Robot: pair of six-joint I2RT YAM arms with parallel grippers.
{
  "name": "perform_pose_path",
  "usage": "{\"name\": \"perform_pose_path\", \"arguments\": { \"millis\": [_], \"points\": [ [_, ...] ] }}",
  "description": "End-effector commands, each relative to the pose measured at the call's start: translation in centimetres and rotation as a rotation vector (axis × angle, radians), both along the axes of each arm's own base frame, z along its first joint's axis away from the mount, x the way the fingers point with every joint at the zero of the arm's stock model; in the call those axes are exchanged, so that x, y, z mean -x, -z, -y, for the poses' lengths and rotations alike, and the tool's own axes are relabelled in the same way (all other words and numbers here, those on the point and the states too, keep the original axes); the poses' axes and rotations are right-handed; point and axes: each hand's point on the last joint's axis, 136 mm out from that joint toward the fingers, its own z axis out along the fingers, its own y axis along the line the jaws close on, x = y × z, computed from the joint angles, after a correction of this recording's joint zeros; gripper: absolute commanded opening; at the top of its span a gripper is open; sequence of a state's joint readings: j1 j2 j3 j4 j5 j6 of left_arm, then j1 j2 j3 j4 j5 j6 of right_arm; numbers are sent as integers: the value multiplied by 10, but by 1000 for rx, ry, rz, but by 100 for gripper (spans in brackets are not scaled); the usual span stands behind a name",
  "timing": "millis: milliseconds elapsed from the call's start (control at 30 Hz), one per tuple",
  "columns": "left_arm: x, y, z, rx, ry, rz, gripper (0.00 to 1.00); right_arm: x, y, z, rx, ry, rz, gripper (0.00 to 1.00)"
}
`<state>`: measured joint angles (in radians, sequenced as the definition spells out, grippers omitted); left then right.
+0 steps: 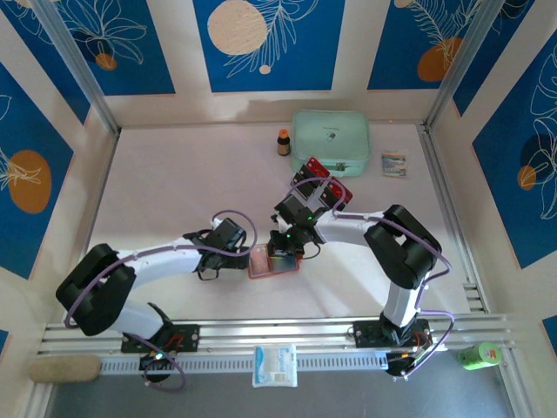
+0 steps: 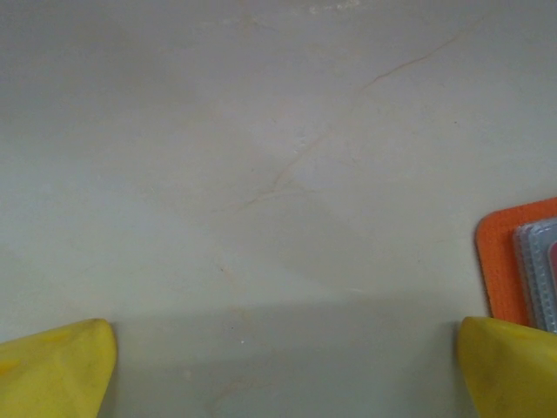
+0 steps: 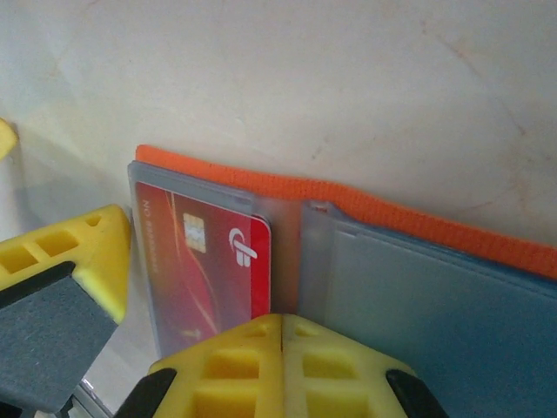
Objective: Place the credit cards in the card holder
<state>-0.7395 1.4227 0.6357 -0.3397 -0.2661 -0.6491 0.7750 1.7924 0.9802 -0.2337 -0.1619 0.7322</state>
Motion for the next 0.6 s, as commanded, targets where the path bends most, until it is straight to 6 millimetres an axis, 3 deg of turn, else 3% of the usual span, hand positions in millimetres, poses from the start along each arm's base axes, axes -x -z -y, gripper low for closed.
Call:
{"name": "perform_pose_path", "arguments": {
  "millis": [0,567],
  "points": [
    [2,7,-4,-14,-3,-27,100,2,-2,-11,-16,-32,-11,1],
    [0,6,0,-2,8,-22,100,9,-8,-28,-38,-73,-23,1]
  ]
}}
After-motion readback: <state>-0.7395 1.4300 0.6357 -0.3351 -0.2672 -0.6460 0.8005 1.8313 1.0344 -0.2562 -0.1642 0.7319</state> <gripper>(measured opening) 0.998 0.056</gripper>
